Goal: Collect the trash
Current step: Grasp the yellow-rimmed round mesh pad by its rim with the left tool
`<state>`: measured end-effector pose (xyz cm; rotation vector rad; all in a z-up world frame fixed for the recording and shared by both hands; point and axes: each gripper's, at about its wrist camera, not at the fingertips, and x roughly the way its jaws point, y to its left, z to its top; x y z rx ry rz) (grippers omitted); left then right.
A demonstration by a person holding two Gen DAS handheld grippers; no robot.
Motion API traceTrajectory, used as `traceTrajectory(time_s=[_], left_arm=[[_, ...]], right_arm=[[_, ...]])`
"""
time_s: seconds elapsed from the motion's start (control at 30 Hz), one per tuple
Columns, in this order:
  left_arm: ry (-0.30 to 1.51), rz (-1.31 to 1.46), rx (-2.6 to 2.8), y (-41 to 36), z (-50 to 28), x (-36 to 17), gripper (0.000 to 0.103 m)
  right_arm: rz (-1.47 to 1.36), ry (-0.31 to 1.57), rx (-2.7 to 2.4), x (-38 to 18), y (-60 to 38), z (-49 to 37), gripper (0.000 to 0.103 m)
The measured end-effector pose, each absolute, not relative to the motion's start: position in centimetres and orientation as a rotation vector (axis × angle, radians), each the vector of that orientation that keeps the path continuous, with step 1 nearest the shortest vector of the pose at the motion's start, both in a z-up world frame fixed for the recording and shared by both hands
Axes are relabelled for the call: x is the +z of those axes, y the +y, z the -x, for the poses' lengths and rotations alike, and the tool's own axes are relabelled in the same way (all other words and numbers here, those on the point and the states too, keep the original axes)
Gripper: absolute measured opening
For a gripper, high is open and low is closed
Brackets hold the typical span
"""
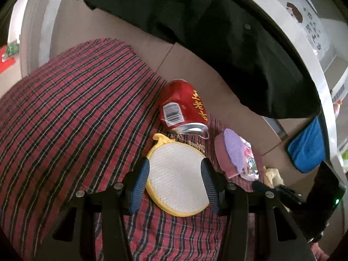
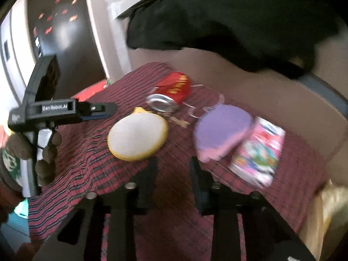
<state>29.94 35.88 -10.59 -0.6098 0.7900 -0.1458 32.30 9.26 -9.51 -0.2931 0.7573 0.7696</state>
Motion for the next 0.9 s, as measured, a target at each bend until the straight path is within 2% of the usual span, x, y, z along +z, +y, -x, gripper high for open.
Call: traceTrajectory(time_s=[0.03, 0.23, 0.6, 0.67, 0.7, 0.73, 0.77, 0.83, 0.9], left_arm=[[0.792, 0.623, -0.148, 36.2, -30.1, -10.8, 0.050], [0.823, 0.715, -0.176, 37.4, -31.0, -12.3, 0.050], [0.873, 0.801, -0.288, 35.3, -32.1, -13.5, 0.050], [0.880, 0.760, -0.289, 34.4, -32.1, -13.0, 0.040], [0.873, 0.732, -0.278, 34.1, -32.0, -12.5, 0.021], [0.864, 0.716, -0.272, 34.0, -31.8, -12.2, 0.015], [0.843, 0.705, -0.266, 34.0, -31.5, -11.7, 0.015], [0.802, 0.692, -0.244, 34.5, -30.7, -10.7, 0.014], [0.761, 0.644, -0.140, 34.9, -29.3, -9.5, 0.014]], right_arm=[[0.310, 0.764, 0.792, -9.8, 10.4, -32.3, 0.013], [0.351, 0.824, 0.845, -12.2, 14.5, -33.2, 0.013], [0.315, 0.868, 0.849, -13.2, 13.1, -33.5, 0.012], [0.311, 0.868, 0.849, -13.1, 12.6, -33.4, 0.012], [0.312, 0.866, 0.848, -13.0, 12.4, -33.3, 0.013], [0.317, 0.858, 0.845, -12.8, 12.5, -33.3, 0.015], [0.320, 0.845, 0.842, -12.5, 12.3, -33.1, 0.017], [0.310, 0.806, 0.856, -11.1, 12.0, -32.9, 0.037], [0.288, 0.776, 0.859, -9.6, 11.9, -33.4, 0.047]])
